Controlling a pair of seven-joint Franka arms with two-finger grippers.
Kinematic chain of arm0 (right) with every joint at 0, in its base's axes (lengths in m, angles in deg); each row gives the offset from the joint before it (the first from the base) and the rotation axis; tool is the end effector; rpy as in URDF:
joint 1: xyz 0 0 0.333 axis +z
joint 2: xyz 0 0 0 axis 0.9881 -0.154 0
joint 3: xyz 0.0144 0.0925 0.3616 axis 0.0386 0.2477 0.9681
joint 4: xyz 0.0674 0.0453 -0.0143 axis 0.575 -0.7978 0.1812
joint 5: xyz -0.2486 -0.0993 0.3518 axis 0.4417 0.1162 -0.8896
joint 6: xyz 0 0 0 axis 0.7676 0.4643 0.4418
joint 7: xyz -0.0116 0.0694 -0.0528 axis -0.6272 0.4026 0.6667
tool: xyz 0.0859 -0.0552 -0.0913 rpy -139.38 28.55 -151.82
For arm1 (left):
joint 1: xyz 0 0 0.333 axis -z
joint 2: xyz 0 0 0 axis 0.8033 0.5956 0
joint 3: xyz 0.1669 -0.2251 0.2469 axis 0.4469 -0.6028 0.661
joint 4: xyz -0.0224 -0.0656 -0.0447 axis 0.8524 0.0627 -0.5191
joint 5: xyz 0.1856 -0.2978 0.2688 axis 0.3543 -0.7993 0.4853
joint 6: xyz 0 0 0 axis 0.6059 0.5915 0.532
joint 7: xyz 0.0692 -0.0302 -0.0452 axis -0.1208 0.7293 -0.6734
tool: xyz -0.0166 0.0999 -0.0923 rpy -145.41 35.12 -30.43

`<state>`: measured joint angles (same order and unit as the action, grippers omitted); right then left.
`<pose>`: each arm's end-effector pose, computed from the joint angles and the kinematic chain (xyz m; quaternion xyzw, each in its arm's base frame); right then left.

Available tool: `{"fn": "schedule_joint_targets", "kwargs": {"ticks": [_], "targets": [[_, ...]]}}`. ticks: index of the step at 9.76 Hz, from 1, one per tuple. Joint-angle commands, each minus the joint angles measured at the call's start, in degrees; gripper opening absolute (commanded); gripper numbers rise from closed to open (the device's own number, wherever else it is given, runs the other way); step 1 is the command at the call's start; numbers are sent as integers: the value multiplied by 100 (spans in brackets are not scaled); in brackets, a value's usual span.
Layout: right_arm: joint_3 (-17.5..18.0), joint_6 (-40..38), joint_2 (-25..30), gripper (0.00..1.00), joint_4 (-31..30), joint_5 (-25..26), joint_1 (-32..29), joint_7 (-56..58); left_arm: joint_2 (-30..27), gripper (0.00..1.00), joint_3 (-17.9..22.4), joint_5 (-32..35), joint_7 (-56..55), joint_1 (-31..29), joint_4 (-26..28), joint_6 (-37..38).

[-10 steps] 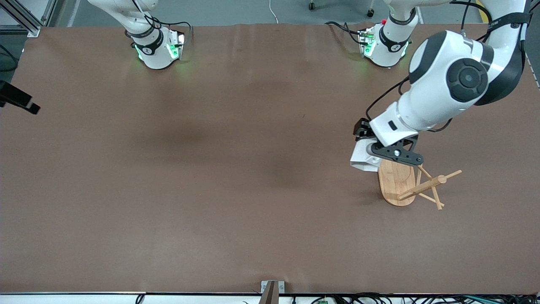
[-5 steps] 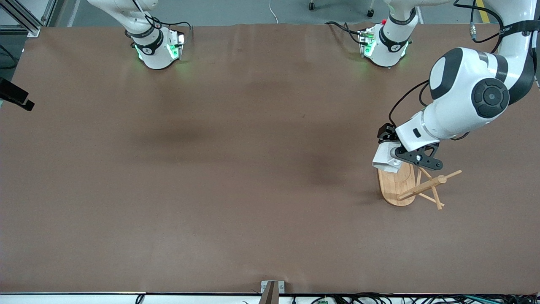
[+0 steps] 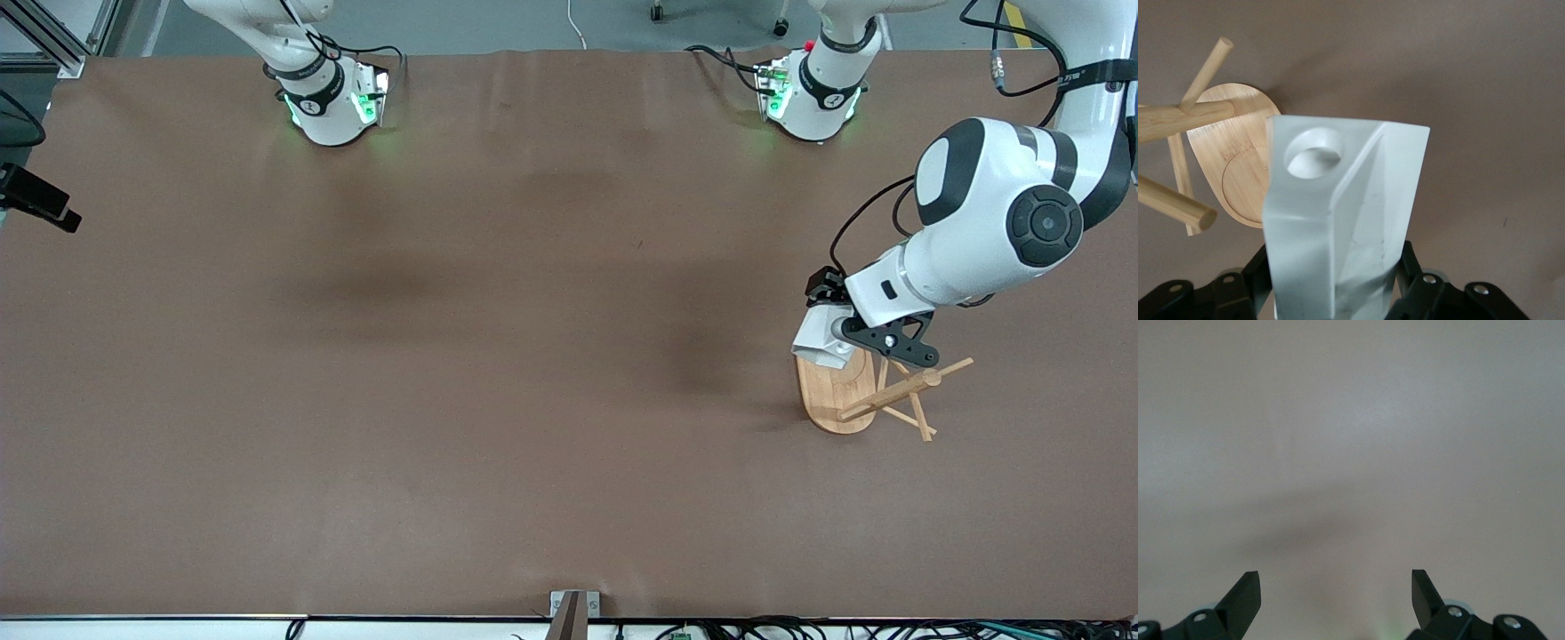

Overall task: Hang cup on rack
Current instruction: 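Lower the cup's hole onto a rack peg with the left gripper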

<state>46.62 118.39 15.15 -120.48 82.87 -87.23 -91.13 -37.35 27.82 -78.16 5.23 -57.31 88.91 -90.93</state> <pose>0.5857 -0.0630 0.6934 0.9956 -0.0921 -0.0059 0.0135 0.6341 -0.1353 0.4229 0.9766 -0.1962 -0.0627 0.0615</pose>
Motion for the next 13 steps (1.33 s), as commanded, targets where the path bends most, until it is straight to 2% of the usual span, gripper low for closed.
{"fn": "schedule_joint_targets", "kwargs": {"ticks": [1,8,13], "targets": [[20,-14,34,100,-7,73,11,201,59,15,13,-39,592,-211,199,-113],[-6,30,25,100,11,-76,-24,387,252,15,13,-22,726,-431,120,-149],[-24,-14,16,100,20,-76,-147,396,533,19,13,-4,726,-580,-223,-149]]}}
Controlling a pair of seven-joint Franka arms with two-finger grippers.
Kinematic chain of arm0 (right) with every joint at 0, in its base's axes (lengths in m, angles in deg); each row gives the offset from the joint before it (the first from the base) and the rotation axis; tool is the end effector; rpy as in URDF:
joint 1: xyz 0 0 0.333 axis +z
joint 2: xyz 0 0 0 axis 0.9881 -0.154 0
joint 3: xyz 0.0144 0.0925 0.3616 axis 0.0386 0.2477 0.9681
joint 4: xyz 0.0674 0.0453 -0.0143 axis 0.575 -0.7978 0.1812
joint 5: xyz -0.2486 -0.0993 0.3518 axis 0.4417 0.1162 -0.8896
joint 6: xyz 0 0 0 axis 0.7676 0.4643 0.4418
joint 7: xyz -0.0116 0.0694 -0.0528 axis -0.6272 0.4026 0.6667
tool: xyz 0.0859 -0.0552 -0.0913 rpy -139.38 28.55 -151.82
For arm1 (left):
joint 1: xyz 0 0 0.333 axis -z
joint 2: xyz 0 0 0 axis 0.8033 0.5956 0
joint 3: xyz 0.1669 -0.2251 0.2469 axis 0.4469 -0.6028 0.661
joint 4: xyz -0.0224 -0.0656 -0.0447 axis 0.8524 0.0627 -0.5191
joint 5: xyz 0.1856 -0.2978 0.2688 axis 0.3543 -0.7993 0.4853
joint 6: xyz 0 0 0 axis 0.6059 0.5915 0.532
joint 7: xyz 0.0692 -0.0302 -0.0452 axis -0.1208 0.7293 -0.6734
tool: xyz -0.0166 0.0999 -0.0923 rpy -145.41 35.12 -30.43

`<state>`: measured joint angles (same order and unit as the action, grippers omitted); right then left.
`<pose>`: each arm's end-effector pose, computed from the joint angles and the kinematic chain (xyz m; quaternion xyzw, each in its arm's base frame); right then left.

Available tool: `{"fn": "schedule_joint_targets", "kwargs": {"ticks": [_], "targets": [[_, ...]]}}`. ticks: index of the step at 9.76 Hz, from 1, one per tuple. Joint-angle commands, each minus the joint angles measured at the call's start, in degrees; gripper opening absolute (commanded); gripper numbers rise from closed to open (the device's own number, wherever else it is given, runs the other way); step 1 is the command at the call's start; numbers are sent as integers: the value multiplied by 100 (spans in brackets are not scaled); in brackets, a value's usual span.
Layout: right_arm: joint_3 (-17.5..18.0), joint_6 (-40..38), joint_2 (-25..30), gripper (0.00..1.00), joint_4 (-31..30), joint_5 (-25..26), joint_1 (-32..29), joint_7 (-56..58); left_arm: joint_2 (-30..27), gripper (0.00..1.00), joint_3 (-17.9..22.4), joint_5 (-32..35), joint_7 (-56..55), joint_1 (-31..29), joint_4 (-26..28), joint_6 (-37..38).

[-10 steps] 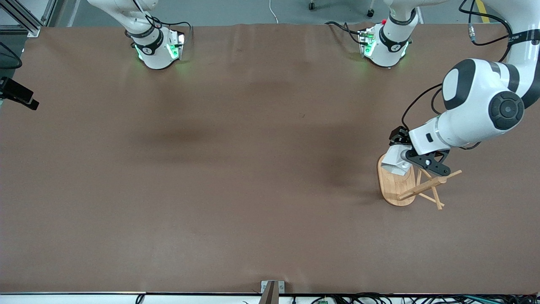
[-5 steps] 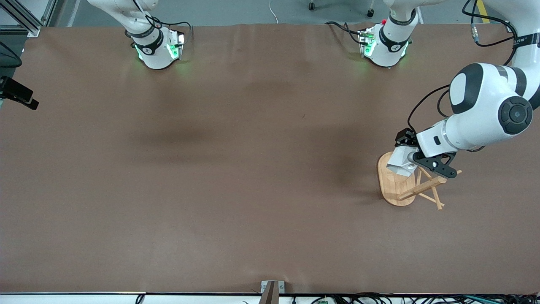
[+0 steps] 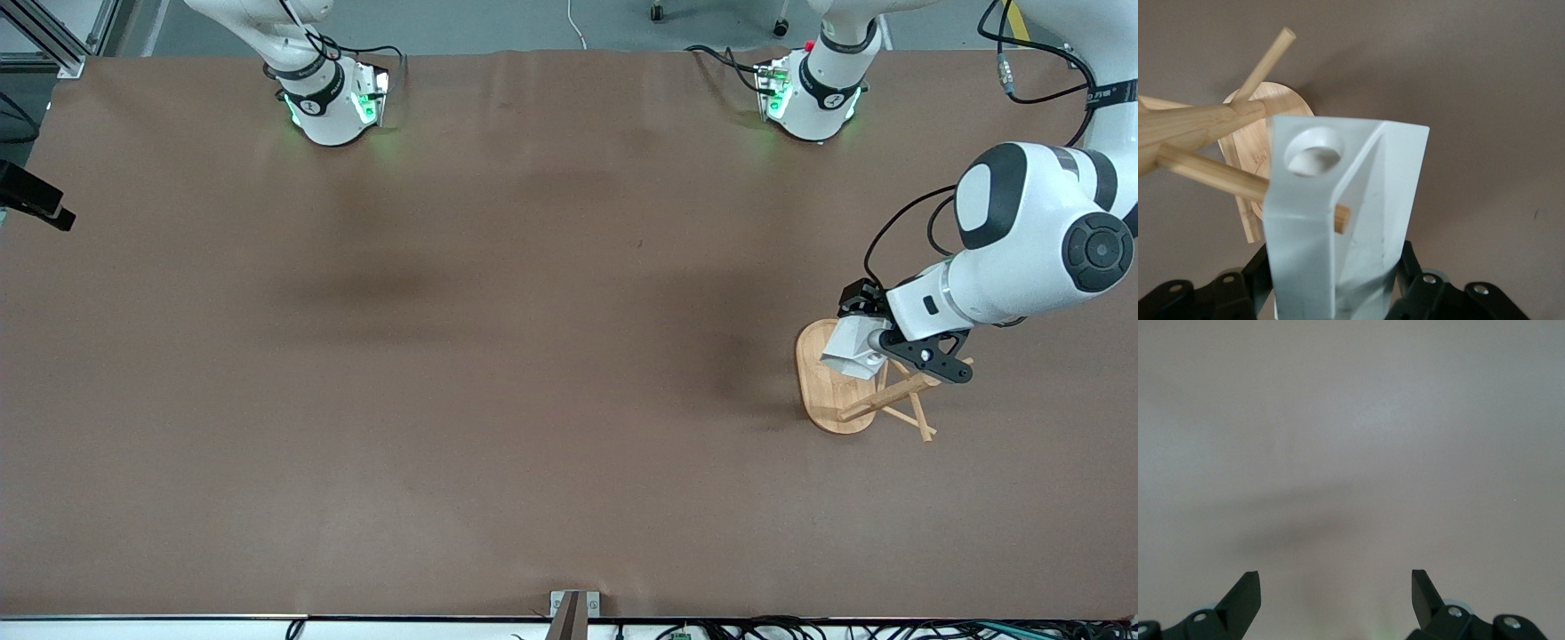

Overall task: Hang cup on rack
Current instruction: 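Lower the cup's hole onto a rack peg with the left gripper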

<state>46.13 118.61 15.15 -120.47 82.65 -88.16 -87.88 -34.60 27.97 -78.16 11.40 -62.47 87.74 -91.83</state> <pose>0.5846 -0.0770 0.6938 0.9970 -0.0760 -0.0043 0.0114 0.6555 -0.0756 0.4038 0.9747 -0.2019 -0.0607 0.0739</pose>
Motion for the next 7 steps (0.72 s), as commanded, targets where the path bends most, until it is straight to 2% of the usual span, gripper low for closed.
{"fn": "schedule_joint_targets", "kwargs": {"ticks": [1,2,3,4,5,7], "targets": [[34,-27,16,100,19,-54,-36,62,328,23,-1,-4,100,-64,-141,-59],[43,7,16,100,19,-54,-45,62,381,28,-1,-4,100,-64,-211,-59],[34,16,16,100,19,-54,-54,70,443,45,-1,-4,100,-116,-264,-50],[34,60,7,100,10,-54,-54,70,461,93,-1,-4,109,-125,-299,-50],[43,69,7,100,10,-54,-54,70,461,100,-1,-4,83,-117,-351,-41],[34,78,7,100,10,-54,-62,79,409,100,-1,-4,12,-117,-475,11]]}}
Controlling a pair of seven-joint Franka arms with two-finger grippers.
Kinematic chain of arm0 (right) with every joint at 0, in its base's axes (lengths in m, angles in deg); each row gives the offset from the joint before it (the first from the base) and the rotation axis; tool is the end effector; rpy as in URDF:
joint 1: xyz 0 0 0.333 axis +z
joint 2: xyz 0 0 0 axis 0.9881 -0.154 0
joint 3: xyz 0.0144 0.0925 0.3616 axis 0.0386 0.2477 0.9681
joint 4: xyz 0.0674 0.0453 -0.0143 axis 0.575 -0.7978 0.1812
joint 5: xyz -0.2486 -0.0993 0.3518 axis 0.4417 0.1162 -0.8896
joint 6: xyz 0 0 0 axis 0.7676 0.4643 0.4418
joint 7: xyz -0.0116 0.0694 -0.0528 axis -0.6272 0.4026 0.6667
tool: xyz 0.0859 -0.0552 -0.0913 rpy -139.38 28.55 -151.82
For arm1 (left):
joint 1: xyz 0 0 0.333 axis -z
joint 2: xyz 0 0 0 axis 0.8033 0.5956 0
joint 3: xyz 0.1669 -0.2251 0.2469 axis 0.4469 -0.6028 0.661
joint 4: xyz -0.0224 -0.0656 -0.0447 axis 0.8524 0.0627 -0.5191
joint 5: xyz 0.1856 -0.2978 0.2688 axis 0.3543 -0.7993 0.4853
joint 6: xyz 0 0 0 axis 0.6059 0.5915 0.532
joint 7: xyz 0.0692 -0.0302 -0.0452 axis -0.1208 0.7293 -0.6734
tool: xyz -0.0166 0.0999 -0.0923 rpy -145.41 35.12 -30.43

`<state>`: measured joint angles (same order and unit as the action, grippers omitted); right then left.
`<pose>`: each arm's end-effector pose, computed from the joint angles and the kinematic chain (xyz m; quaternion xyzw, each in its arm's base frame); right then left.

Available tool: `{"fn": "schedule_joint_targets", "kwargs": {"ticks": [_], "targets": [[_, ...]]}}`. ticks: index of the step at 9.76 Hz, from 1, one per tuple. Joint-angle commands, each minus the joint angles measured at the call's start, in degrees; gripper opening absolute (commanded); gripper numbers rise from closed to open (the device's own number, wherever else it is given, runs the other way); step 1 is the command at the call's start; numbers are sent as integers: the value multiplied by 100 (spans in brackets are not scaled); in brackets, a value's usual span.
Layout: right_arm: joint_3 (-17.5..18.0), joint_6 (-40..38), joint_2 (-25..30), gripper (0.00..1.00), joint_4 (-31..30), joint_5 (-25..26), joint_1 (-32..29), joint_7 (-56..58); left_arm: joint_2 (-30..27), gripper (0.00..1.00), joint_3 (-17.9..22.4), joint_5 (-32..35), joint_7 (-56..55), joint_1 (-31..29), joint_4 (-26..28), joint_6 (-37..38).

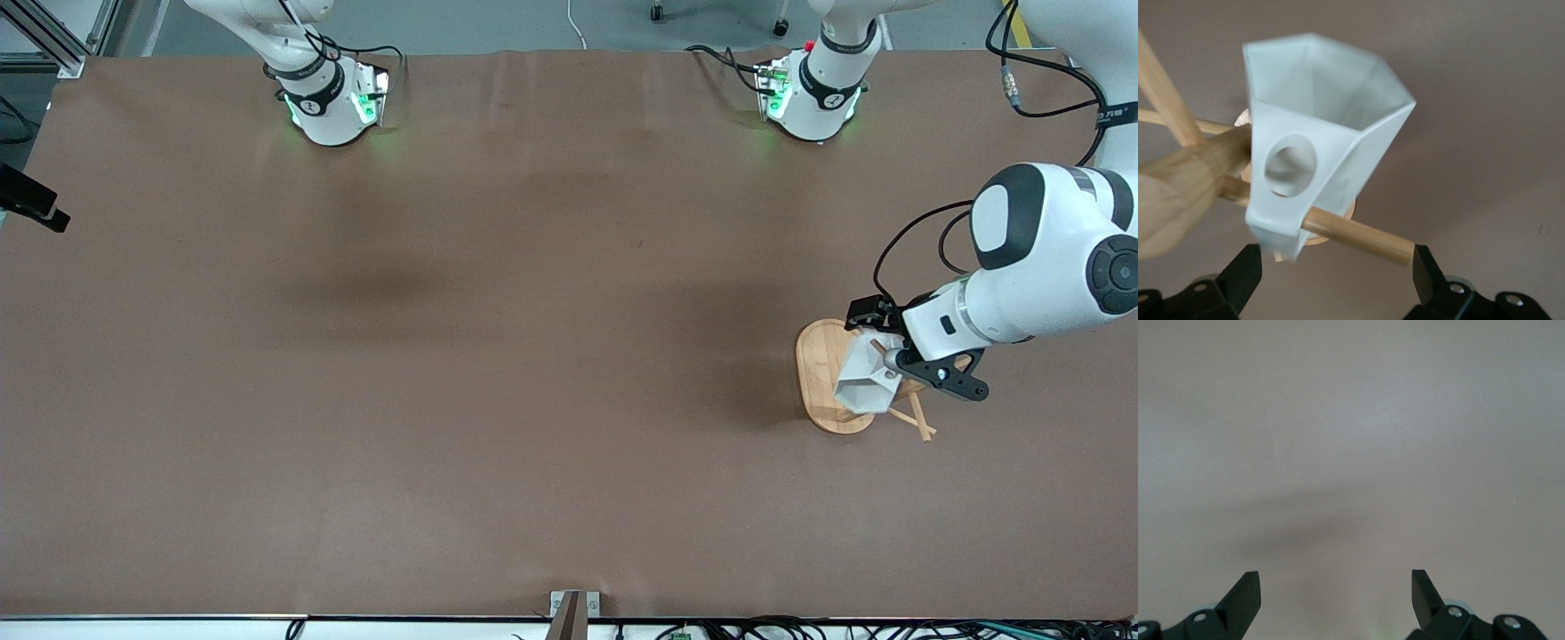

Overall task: Hang cup on rack
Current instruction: 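Open the left gripper and raise it away from the cup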

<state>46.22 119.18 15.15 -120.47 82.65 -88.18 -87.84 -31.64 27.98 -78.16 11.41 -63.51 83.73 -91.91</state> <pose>0.5860 -0.0764 0.6947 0.9971 -0.0750 0.0007 0.0117 0.6796 -0.0621 0.4050 0.9770 -0.1916 -0.0486 0.0802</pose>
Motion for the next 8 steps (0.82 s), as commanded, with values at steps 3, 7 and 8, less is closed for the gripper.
{"fn": "schedule_joint_targets", "kwargs": {"ticks": [3,7,8], "targets": [[24,21,7,100,10,-54,-53,75,-220,100,-29,-4,-663,13,-774,965],[25,21,7,100,10,-54,-44,75,-748,100,-55,-22,-1750,4,-1269,1620],[24,30,7,100,10,-54,-35,75,-932,100,-82,13,-2251,56,-1287,1620]]}}
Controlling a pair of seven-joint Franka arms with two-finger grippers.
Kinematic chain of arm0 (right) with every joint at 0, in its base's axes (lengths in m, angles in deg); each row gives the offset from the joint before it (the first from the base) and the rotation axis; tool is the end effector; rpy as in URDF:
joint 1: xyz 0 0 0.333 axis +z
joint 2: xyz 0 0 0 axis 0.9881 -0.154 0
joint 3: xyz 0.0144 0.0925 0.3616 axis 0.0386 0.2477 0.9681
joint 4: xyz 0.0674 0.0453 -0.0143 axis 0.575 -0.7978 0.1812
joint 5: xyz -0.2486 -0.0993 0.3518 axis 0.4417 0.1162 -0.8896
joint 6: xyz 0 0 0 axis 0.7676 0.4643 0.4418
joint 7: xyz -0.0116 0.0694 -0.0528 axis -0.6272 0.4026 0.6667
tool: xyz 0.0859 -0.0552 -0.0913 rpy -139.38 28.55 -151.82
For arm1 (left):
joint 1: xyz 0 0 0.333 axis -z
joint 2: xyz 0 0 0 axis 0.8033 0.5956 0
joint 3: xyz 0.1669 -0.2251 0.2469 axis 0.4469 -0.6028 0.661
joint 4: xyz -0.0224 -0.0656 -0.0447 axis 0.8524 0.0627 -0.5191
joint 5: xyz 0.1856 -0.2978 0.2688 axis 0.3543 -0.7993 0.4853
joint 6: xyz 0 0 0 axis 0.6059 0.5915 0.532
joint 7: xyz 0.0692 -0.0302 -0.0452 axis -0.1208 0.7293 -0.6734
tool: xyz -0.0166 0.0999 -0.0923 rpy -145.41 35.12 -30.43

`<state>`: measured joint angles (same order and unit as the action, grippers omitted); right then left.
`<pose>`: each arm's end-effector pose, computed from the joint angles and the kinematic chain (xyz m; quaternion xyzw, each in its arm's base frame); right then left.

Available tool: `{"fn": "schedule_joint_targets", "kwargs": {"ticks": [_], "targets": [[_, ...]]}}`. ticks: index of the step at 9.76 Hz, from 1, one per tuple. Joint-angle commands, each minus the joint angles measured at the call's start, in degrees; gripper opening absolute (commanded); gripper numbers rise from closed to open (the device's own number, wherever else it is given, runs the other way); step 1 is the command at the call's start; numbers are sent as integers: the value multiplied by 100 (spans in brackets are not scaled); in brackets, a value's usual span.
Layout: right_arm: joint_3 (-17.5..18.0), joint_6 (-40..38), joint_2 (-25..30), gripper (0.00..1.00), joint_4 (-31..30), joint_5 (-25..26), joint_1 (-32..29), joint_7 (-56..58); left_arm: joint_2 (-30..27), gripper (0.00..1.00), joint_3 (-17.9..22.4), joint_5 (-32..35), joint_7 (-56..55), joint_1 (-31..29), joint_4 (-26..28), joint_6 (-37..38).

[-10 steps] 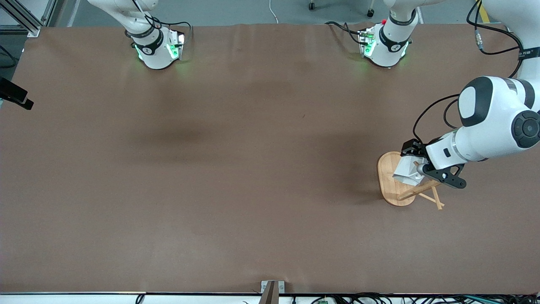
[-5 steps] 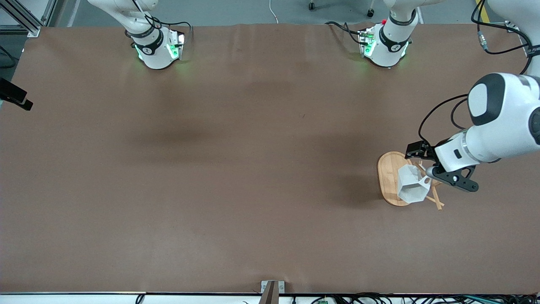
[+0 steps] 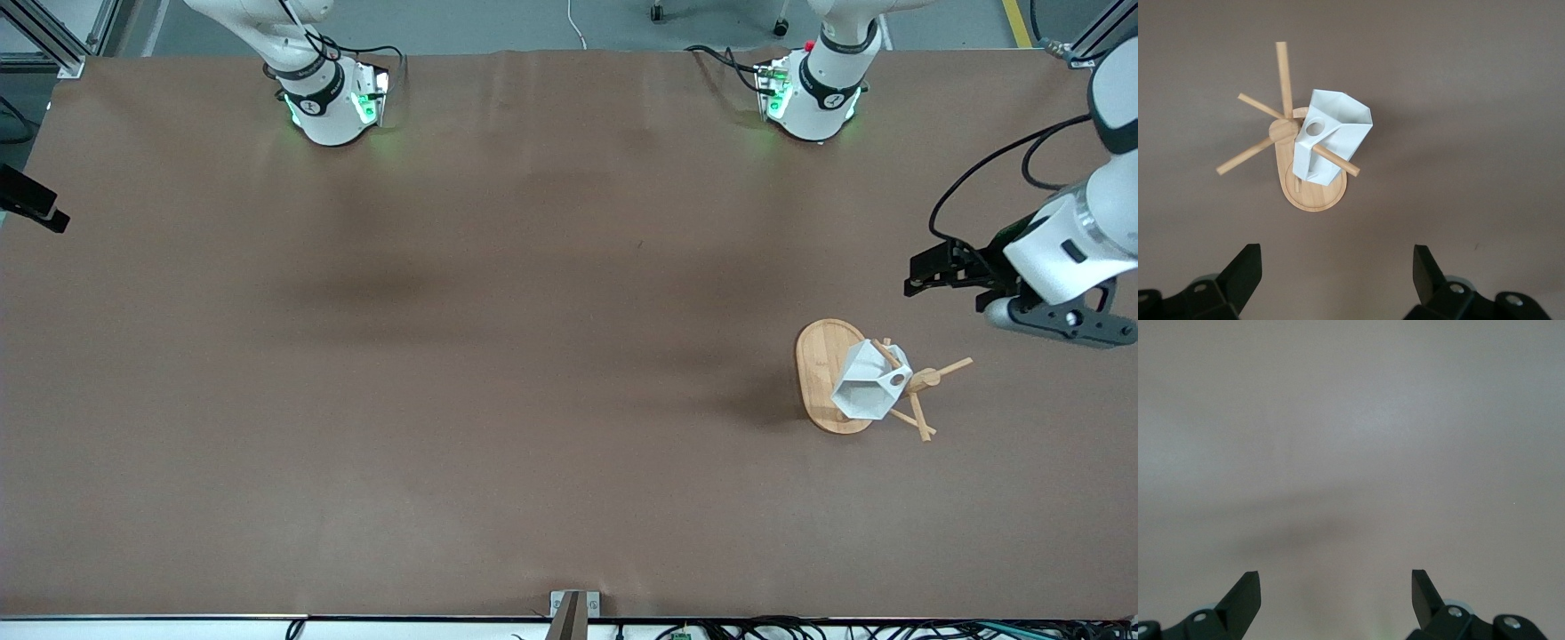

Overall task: Hang cup on rack
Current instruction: 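Open the left gripper and raise it away from the cup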

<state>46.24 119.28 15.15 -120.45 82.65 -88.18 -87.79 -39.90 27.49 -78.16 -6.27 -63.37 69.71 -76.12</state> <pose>0.5863 -0.0762 0.6950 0.9972 -0.0744 0.0017 0.0117 0.6587 -0.0696 0.6043 0.9966 -0.0587 -0.0056 0.0582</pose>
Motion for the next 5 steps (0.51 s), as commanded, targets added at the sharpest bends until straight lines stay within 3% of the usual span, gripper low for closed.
{"fn": "schedule_joint_targets", "kwargs": {"ticks": [1,3,5], "targets": [[23,20,7,100,9,-54,-35,79,-230,100,-67,100,-645,87,37,50],[23,28,7,100,9,-54,-35,79,-389,100,-137,565,-454,96,-77,154],[23,28,7,100,9,-54,-44,79,-731,100,37,646,-365,445,-96,155]]}}
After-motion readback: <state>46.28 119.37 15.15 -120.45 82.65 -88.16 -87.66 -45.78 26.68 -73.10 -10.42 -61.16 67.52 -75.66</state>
